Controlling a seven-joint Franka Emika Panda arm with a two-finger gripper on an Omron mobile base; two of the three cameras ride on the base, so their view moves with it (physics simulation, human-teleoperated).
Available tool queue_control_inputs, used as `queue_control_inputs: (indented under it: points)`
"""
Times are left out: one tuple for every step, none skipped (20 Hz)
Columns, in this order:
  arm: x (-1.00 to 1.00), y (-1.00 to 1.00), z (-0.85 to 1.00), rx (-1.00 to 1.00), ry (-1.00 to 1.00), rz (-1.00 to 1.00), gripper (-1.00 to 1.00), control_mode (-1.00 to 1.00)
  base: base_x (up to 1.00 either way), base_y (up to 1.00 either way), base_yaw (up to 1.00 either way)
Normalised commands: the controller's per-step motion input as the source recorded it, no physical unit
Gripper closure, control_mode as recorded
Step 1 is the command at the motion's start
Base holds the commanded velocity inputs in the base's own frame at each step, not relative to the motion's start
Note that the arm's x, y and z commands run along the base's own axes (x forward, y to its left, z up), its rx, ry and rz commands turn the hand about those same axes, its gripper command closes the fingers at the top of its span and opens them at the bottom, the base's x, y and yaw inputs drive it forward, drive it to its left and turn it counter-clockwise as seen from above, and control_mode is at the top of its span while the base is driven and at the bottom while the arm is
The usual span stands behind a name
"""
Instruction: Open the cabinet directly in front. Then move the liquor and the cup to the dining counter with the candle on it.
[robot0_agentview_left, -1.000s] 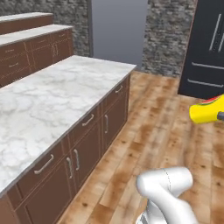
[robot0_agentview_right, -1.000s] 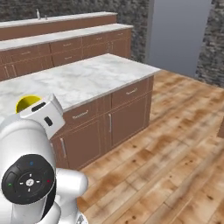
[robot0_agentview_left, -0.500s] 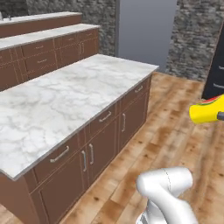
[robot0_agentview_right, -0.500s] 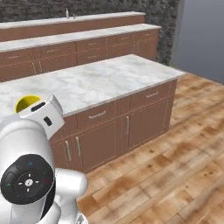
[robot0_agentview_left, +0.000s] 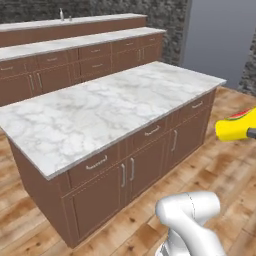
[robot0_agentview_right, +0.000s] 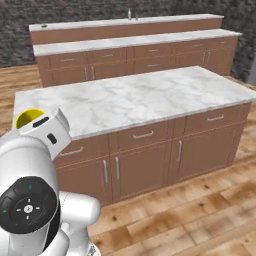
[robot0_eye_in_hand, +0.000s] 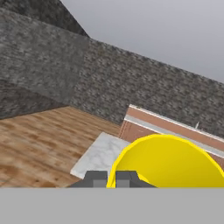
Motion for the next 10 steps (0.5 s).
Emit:
queue_control_inputs:
  points:
    - [0.0, 0.0, 0.0, 0.0, 0.0, 0.0, 1.0, 1.0, 0.0, 0.0, 0.45]
    - [0.0, 0.0, 0.0, 0.0, 0.0, 0.0, 1.0, 1.0, 0.0, 0.0, 0.45]
    - [0.0, 0.0, 0.0, 0.0, 0.0, 0.0, 1.0, 1.0, 0.0, 0.0, 0.45]
    - [0.0, 0.0, 0.0, 0.0, 0.0, 0.0, 1.0, 1.0, 0.0, 0.0, 0.44]
    - [0.0, 0.0, 0.0, 0.0, 0.0, 0.0, 1.0, 1.0, 0.0, 0.0, 0.44]
    - [0.0, 0.0, 0.0, 0.0, 0.0, 0.0, 1.0, 1.0, 0.0, 0.0, 0.44]
    - [0.0, 0.0, 0.0, 0.0, 0.0, 0.0, 1.0, 1.0, 0.0, 0.0, 0.44]
    - [0.0, 0.0, 0.0, 0.0, 0.0, 0.0, 1.0, 1.0, 0.0, 0.01, 0.43]
    - [0.0, 0.0, 0.0, 0.0, 0.0, 0.0, 1.0, 1.0, 0.0, 0.03, 0.42]
    - [0.0, 0.0, 0.0, 0.0, 0.0, 0.0, 1.0, 1.0, 0.0, 0.04, 0.4]
